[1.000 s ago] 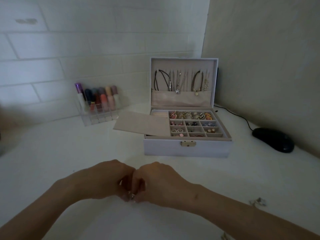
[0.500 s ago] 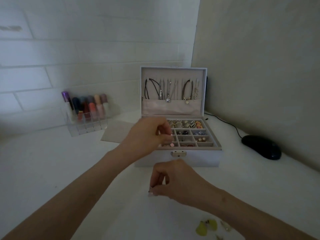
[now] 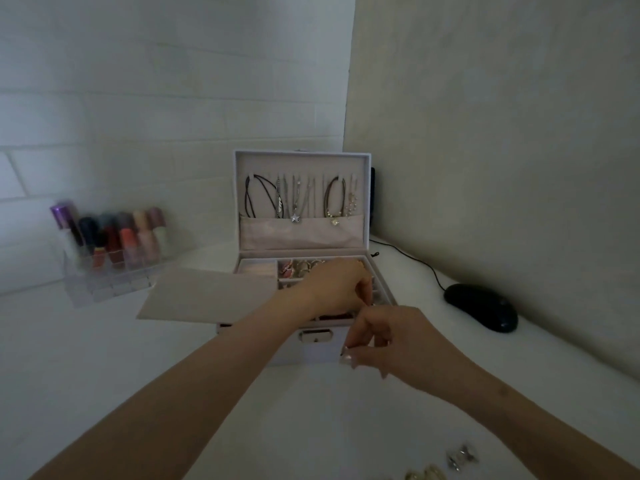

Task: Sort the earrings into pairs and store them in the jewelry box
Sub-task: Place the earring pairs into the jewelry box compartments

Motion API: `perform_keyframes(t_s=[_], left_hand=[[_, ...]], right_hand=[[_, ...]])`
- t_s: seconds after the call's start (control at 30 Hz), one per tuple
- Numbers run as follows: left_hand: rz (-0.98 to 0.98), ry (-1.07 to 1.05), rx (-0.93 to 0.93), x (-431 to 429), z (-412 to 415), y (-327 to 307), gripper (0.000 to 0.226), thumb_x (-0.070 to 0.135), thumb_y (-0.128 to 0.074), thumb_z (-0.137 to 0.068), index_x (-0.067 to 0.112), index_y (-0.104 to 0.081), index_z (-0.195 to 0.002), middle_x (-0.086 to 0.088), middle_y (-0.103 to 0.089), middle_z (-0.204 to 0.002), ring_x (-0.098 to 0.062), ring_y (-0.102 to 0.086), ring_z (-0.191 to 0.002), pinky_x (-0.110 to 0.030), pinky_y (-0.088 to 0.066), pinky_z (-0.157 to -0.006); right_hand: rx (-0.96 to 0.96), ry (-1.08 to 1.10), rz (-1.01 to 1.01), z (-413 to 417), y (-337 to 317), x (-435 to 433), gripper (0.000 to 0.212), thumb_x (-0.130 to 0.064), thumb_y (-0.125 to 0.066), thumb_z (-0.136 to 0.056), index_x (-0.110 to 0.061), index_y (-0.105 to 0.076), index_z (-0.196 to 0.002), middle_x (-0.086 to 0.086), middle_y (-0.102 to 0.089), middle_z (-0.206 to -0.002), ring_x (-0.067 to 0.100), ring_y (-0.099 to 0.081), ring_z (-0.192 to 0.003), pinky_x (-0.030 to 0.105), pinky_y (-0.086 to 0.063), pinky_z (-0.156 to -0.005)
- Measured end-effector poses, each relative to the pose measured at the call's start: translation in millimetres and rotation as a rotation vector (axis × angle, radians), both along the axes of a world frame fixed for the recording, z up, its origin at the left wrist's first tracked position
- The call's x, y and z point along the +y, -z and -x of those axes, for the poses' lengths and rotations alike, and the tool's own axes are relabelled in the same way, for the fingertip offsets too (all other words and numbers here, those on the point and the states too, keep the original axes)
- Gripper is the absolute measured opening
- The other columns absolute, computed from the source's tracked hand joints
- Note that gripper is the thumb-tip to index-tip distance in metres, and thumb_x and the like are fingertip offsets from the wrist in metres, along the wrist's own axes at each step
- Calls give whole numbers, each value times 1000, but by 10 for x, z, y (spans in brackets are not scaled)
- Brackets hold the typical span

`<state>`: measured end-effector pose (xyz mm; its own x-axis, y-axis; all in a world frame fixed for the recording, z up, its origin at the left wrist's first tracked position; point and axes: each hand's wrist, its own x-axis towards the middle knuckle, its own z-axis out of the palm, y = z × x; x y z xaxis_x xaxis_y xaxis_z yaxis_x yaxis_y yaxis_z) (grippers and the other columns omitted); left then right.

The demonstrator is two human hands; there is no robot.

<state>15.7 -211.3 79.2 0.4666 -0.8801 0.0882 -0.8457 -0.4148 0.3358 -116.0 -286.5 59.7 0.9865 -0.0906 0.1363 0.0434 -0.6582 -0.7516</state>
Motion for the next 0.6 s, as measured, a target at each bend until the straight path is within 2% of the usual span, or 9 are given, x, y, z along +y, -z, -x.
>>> perform_keyframes(t_s=[0.1,0.2,0.33,0.47,0.53,0.6], left_hand=[[-37,2,-47,-40,7,17,5,17,-63,-79,21,-63,-75,14,-49,-67,-11,-50,-76,-32,-46,-75],[-27,15,-7,-43,-18,28,8,17,-66,-77,18,-71,-82,14,-52,-66,-9,-52,-73,-32,-47,-75],[-10,27,22,-30,-17,37,7,16,-68,-79,18,-72,-84,22,-49,-63,0,-47,-66,-29,-45,-76],[25,1,-52,-33,22,79,2,17,-67,-80,18,-66,-79,13,-51,-73,-9,-51,-77,-27,-41,-72],[52,-43,-123,-32,40,100,9,18,-68,-79,21,-60,-75,9,-54,-81,-14,-53,-86,-27,-39,-72],[61,-74,-168,-25,41,107,6,18,-66,-80,20,-61,-77,4,-61,-92,-17,-54,-94,-29,-41,-75]], right_hand=[[-47,73,-70,-22,-47,-149,11,-13,-78,-71,-14,-67,-70,-10,-67,-60,3,-52,-47,19,-45,-45],[-144,191,-150,-69,-96,-333,13,-7,-78,-70,-12,-66,-67,-6,-64,-55,3,-50,-45,18,-43,-44],[-195,340,-147,-133,-64,-555,11,-9,-75,-74,-13,-66,-70,2,-68,-63,13,-54,-51,21,-44,-44],[-180,346,-124,-158,-10,-628,8,-10,-75,-75,-13,-67,-72,3,-70,-66,17,-58,-55,22,-45,-46],[-180,355,-96,-179,-9,-643,9,-13,-76,-74,-15,-68,-72,-2,-69,-64,12,-55,-50,21,-45,-47],[-177,361,-79,-204,-15,-651,10,-16,-77,-74,-17,-68,-70,-9,-66,-60,5,-49,-42,16,-43,-47]])
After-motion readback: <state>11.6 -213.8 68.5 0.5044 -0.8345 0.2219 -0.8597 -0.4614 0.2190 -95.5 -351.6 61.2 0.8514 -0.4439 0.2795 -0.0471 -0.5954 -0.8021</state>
